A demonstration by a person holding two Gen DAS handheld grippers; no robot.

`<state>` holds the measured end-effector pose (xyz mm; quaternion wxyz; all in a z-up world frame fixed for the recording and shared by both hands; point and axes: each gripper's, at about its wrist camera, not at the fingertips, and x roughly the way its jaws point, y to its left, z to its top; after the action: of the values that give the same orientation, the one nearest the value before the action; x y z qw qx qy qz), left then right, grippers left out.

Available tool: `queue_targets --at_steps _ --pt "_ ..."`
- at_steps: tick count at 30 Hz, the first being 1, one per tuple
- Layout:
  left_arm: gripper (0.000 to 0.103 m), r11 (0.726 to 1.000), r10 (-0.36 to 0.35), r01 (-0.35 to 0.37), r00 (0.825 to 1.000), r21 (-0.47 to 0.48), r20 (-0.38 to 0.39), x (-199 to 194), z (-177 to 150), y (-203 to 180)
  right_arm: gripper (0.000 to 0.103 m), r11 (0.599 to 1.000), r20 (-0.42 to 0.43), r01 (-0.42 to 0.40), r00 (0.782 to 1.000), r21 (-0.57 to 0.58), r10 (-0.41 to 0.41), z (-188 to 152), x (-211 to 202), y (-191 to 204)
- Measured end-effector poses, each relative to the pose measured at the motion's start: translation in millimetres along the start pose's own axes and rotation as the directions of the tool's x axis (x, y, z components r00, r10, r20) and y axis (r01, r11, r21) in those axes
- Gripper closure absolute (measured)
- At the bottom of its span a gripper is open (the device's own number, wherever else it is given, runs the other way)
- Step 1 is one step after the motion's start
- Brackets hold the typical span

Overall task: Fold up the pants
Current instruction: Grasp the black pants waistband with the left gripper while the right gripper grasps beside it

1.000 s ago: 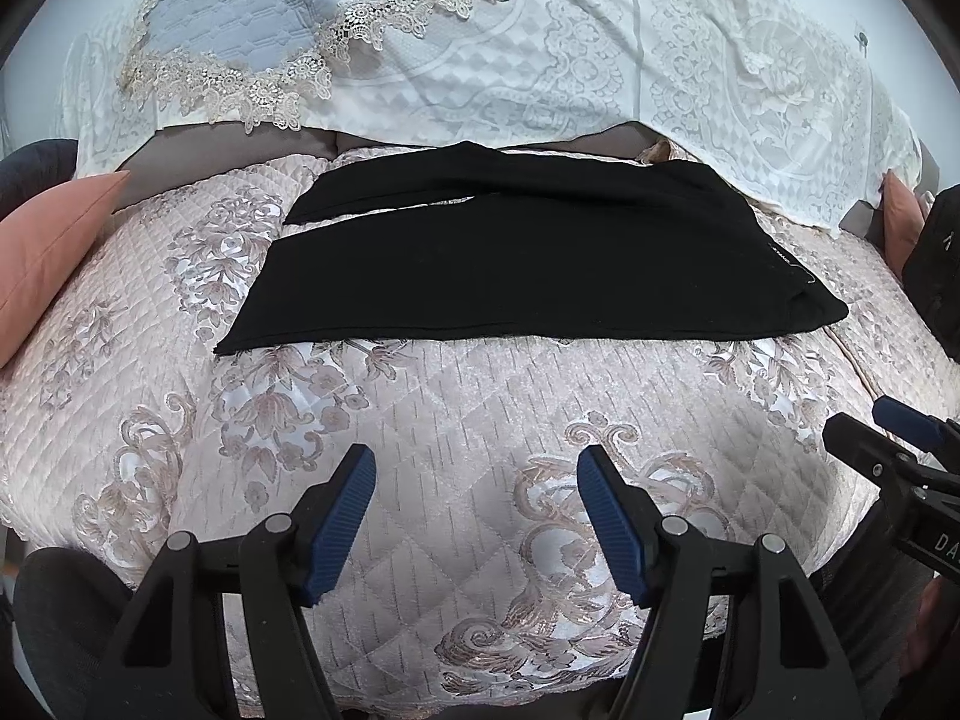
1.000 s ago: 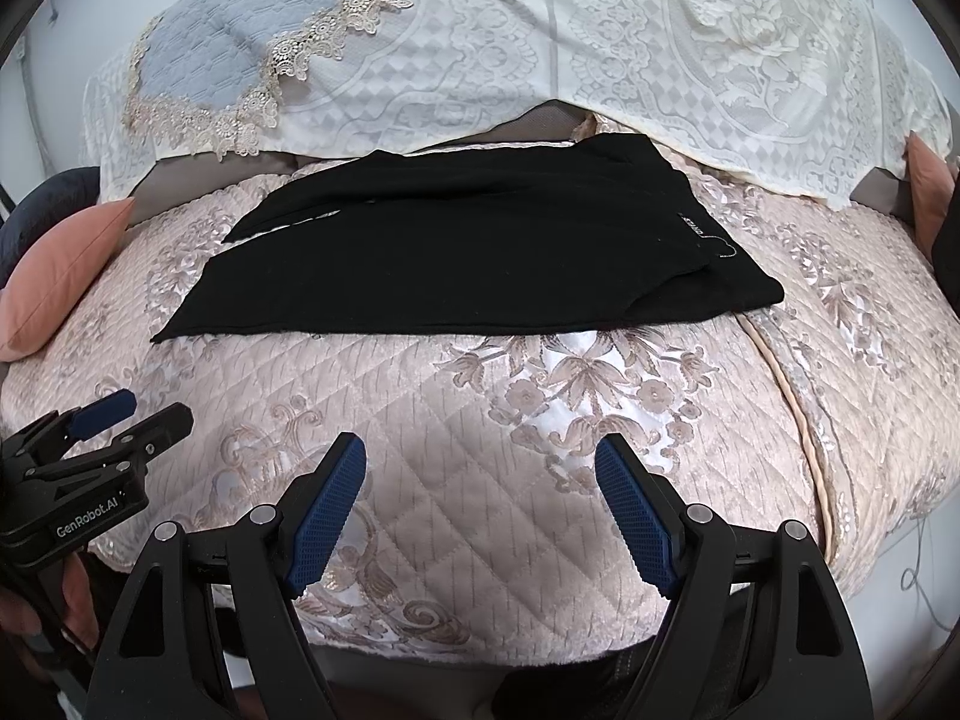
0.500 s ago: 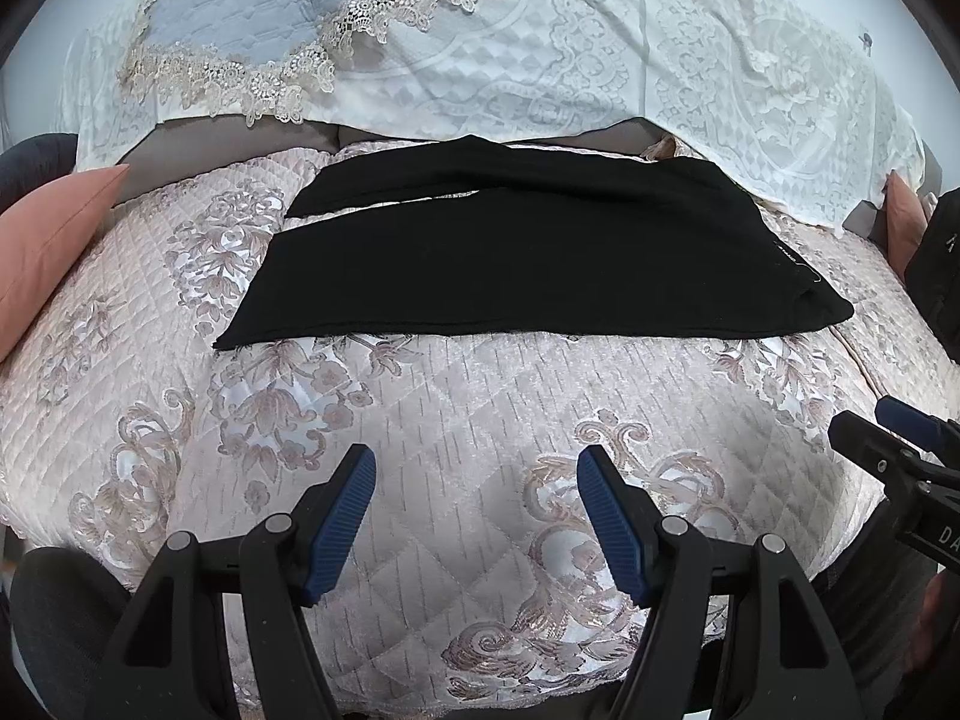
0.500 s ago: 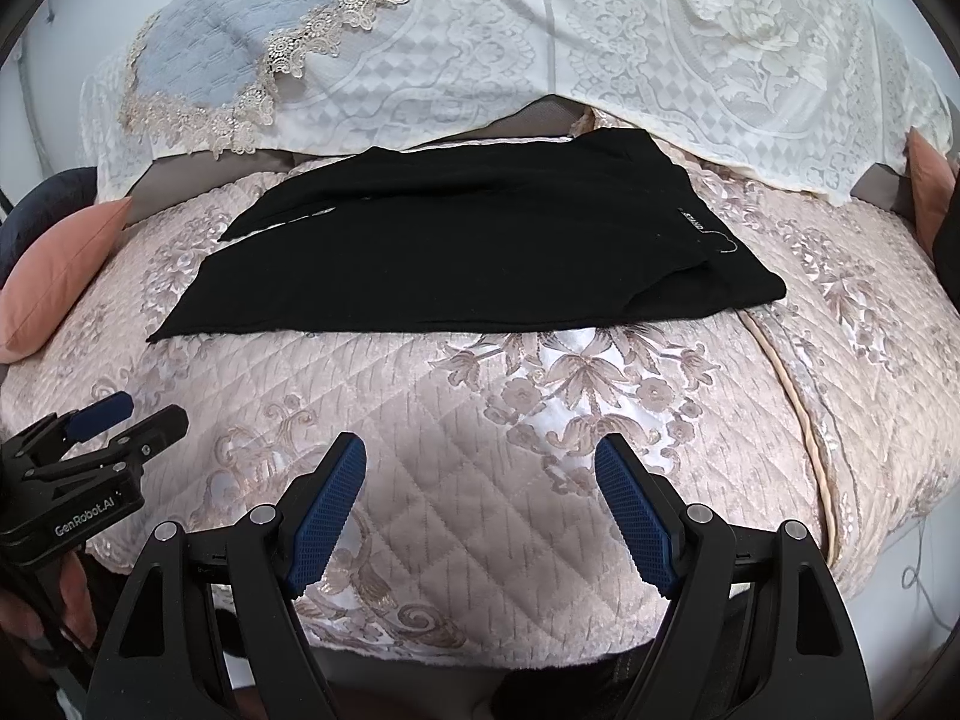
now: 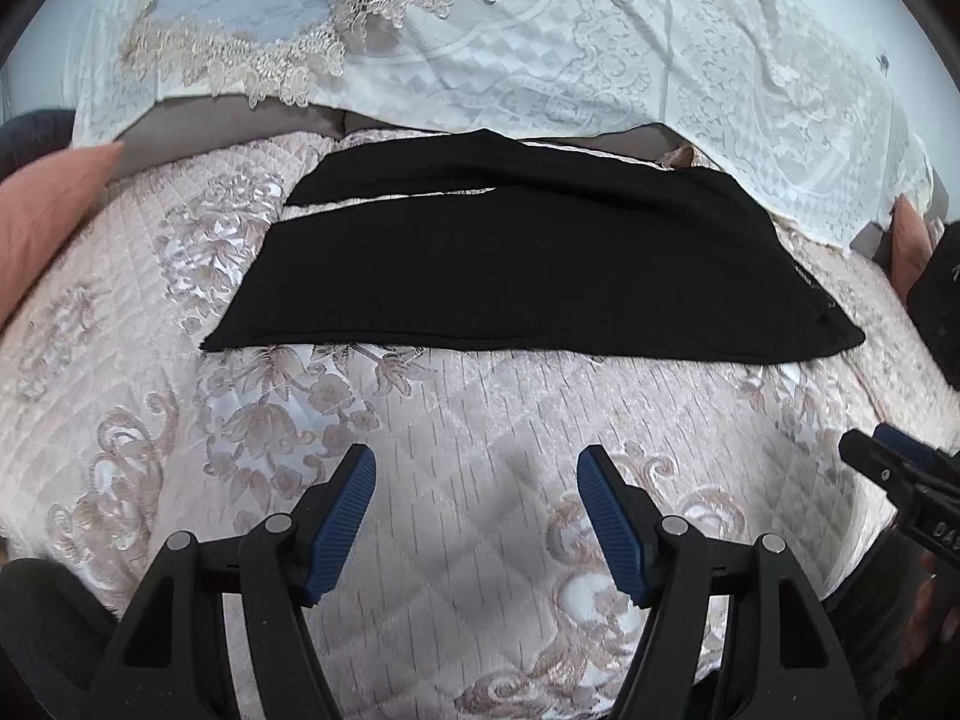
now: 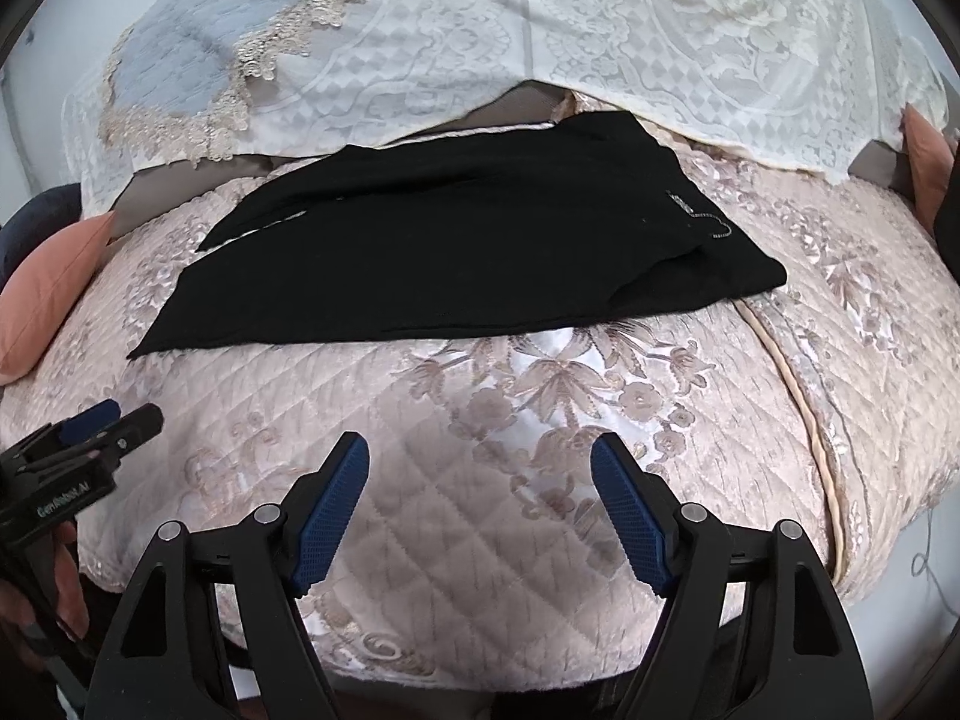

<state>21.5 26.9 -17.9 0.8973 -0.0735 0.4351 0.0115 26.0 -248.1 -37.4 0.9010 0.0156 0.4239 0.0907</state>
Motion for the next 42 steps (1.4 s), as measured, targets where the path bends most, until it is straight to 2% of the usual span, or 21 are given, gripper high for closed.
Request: queue_targets --at_steps 5,11,15,21,24,27,29,31,32,33,34,35,36,38,40,42 --pt "0.031 0.994 -0.062 0.061 0.998 -0.095 -0.001 15 11 22 0.030 0.997 -0.004 -0.009 1.000 0.082 0.009 7 14 -27" --pt "0.031 0.963 -0.122 0.112 0.992 -0.246 -0.024 45 24 55 0.030 0.979 -0.015 -0.028 0.999 0.200 0.032 18 38 -65" --pt "0.032 0.950 -0.137 0.127 0.991 -0.286 -0.014 55 30 64 0.030 0.958 -0.009 -0.053 0.998 0.282 0.058 23 52 -88" --pt "0.033 0.918 -0.173 0.166 0.985 -0.360 0.012 73 41 77 0.030 0.929 0.044 -0.099 0.995 0.357 0.089 36 64 -107" --pt "0.033 0.909 -0.168 0.166 0.985 -0.382 0.028 80 47 80 0.030 0.912 0.071 -0.122 0.992 0.392 0.103 42 70 -118" --pt "0.034 0.912 -0.142 0.146 0.989 -0.384 0.038 86 52 81 0.030 0.893 0.096 -0.135 0.990 0.430 0.104 49 79 -130" --pt "0.038 0.923 -0.103 0.111 0.994 -0.368 0.040 89 56 78 0.030 0.881 0.107 -0.141 0.989 0.451 0.103 53 84 -138" --pt "0.048 0.930 -0.062 0.072 0.997 -0.360 0.039 93 59 77 0.031 0.869 0.126 -0.147 0.987 0.472 0.099 58 88 -145" --pt "0.052 0.934 -0.038 0.049 0.999 -0.354 0.039 94 60 76 0.034 0.867 0.127 -0.137 0.988 0.478 0.085 61 89 -148" --pt "0.062 0.936 -0.015 0.026 0.999 -0.350 0.035 95 61 77 0.043 0.867 0.128 -0.121 0.990 0.484 0.066 64 90 -150" --pt "0.070 0.936 0.000 0.011 1.000 -0.351 0.030 96 62 78 0.055 0.866 0.128 -0.110 0.990 0.487 0.054 65 91 -151" --pt "0.074 0.935 0.010 -0.001 1.000 -0.353 0.026 97 63 80 0.062 0.863 0.119 -0.094 0.992 0.496 0.039 67 93 -154" --pt "0.079 0.934 0.012 -0.002 1.000 -0.357 0.027 97 63 83 0.075 0.857 0.111 -0.085 0.993 0.508 0.033 67 97 -158" --pt "0.088 0.935 0.024 -0.016 1.000 -0.354 0.019 98 65 85 0.083 0.848 0.113 -0.093 0.993 0.521 0.040 67 100 -162" --pt "0.096 0.937 0.025 -0.018 1.000 -0.349 0.015 98 67 87 0.097 0.854 0.114 -0.086 0.993 0.513 0.032 67 97 -161" --pt "0.098 0.937 0.011 -0.004 1.000 -0.350 0.018 94 68 89 0.099 0.865 0.117 -0.072 0.993 0.497 0.016 68 90 -157"
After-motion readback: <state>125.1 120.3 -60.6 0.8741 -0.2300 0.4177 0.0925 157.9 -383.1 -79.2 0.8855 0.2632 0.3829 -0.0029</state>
